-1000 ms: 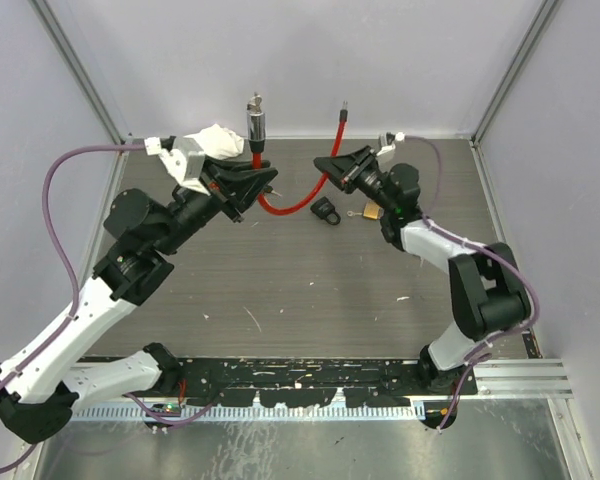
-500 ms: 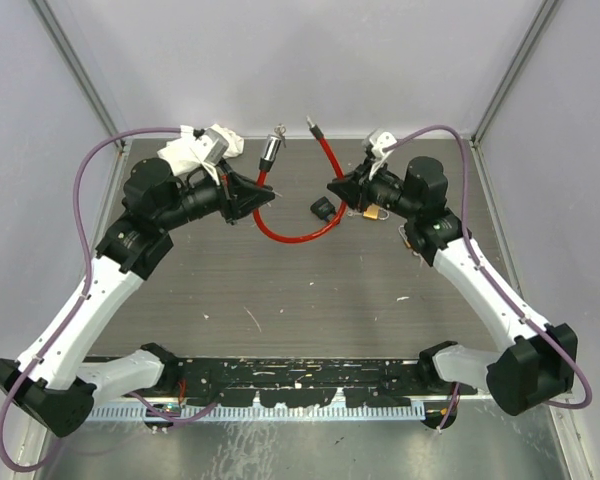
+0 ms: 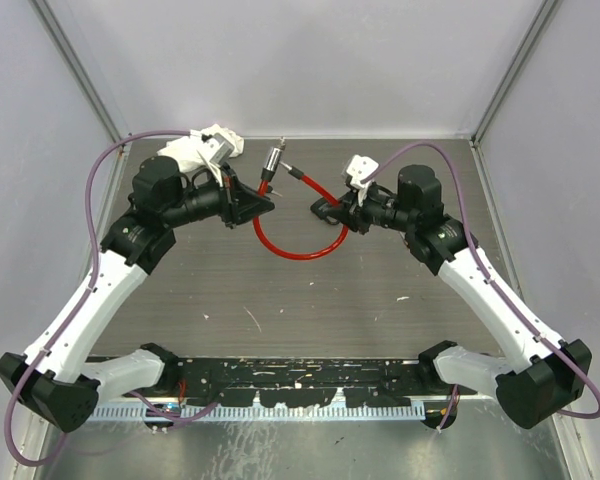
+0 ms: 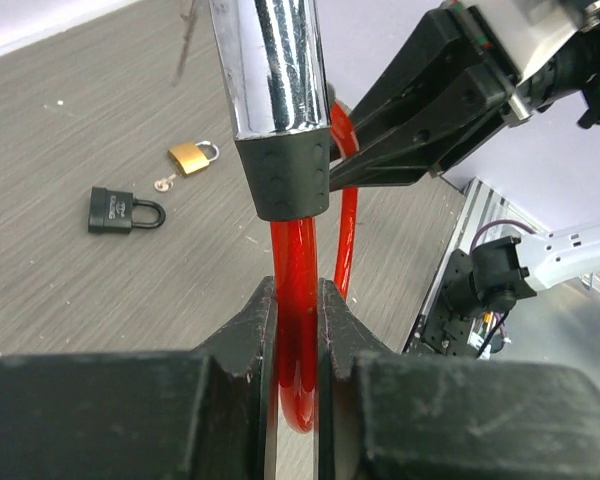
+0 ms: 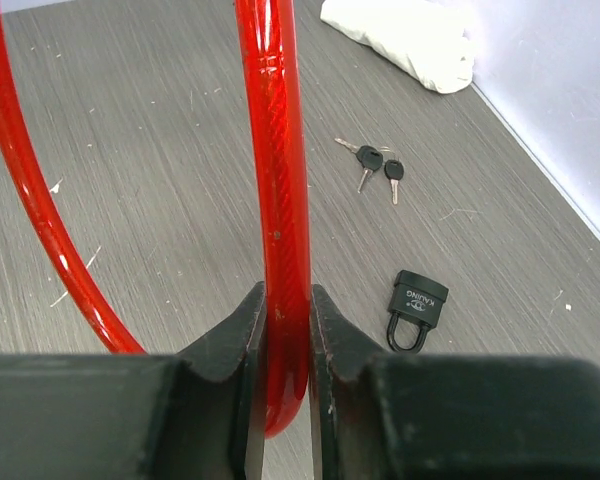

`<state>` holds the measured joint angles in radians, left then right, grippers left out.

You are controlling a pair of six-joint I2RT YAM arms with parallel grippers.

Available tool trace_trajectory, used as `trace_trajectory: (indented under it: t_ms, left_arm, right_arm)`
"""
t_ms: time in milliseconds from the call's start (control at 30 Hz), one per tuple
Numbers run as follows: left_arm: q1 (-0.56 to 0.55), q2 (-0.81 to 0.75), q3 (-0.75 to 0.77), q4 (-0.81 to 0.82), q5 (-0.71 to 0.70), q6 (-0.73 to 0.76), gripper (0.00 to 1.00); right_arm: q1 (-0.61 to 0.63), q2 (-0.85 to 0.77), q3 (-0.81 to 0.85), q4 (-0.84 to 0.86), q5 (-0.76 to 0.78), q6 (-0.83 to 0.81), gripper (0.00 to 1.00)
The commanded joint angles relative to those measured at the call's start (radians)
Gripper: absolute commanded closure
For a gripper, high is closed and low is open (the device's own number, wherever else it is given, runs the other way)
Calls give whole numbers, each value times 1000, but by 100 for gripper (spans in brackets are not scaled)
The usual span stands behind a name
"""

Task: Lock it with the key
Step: Lock the lock.

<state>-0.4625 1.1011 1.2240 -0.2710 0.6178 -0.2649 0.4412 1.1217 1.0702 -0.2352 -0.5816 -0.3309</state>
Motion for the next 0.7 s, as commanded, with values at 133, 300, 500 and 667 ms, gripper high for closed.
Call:
trace_trajectory:
  t_ms: [133, 300, 500, 667]
  left_arm:
    - [16, 6, 18, -4, -46, 75, 100]
    - [16, 11, 18, 7, -26, 68, 100]
    - [17, 5, 18, -24, -70, 76, 100]
    - [16, 3, 24, -29, -130, 71, 100]
  right_arm:
    - [16, -36, 43, -24, -37, -43, 99]
    - [21, -34, 43, -26, -35, -47, 99]
    - [34, -37, 38, -36, -52, -52, 99]
    - [40, -44, 22, -45, -50, -64, 99]
